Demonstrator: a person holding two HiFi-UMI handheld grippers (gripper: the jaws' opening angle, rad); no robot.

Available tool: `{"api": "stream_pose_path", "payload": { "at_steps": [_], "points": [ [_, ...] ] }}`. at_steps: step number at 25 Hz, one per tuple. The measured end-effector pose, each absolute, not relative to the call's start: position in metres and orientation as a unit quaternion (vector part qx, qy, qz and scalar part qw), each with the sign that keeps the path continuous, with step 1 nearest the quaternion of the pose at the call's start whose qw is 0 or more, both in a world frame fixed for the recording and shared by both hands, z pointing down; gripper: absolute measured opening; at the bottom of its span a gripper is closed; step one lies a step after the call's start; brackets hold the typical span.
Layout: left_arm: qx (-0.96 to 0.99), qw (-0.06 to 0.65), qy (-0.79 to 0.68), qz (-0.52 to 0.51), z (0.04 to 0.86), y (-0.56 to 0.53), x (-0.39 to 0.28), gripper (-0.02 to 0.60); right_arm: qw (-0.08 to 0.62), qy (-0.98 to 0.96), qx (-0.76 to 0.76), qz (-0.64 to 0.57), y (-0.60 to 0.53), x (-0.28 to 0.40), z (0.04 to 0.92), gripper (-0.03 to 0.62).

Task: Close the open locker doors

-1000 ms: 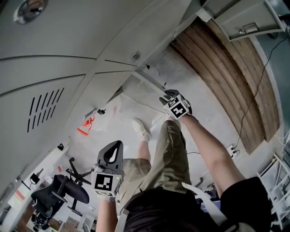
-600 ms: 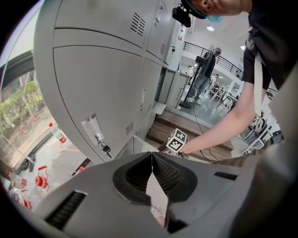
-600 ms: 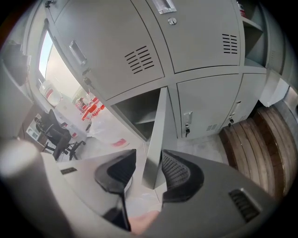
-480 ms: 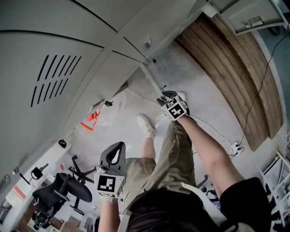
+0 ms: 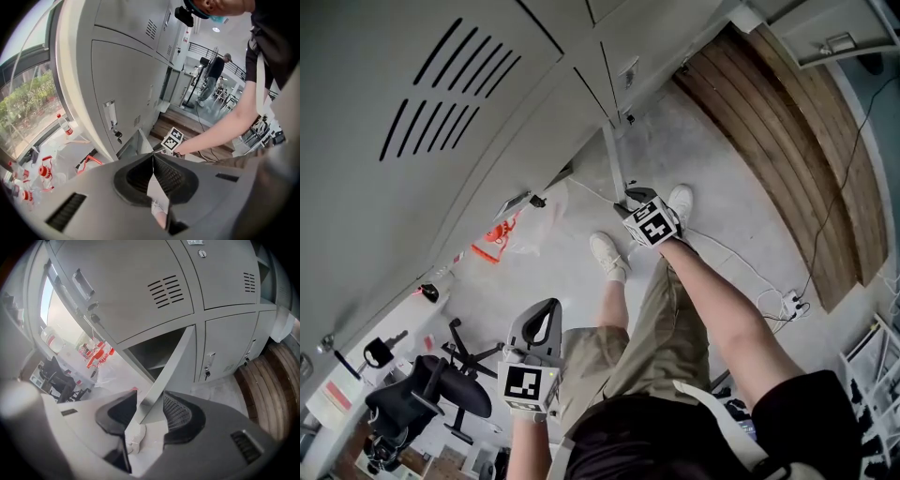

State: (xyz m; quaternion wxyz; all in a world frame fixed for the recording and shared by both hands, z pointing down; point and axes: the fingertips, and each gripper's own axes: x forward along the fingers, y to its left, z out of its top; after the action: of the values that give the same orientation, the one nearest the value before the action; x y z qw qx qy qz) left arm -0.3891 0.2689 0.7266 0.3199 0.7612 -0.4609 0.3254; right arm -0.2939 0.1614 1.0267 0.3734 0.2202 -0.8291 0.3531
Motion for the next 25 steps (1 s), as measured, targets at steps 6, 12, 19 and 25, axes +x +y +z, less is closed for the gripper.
{"api": "stream_pose_path", "payload": {
  "at_steps": [6, 12, 19, 25],
  "points": [
    [0.753, 0.316, -0.469, 0.336, 0.73, 0.281, -0.41, 0.008, 0.363, -0.836, 0.209, 0.353, 0.164, -0.334, 1.026, 0.169],
    [0.754, 0.321, -0.47, 0.328, 0.731, 0.293, -0.423, 0.008, 0.36, -0.844, 0.198, 0.345, 0.162, -0.363, 1.027, 0.169],
    [0.737, 0.326, -0.482, 0.343, 0.733, 0.303, -0.442, 0.008, 0.337, -0.855, 0.197, 0.34, 0.153, -0.391, 1.026, 0.173],
    [0.739, 0.329, -0.478, 0.341, 0.737, 0.316, -0.449, 0.008, 0.325, -0.866, 0.184, 0.332, 0.148, -0.414, 1.027, 0.189]
  ]
}}
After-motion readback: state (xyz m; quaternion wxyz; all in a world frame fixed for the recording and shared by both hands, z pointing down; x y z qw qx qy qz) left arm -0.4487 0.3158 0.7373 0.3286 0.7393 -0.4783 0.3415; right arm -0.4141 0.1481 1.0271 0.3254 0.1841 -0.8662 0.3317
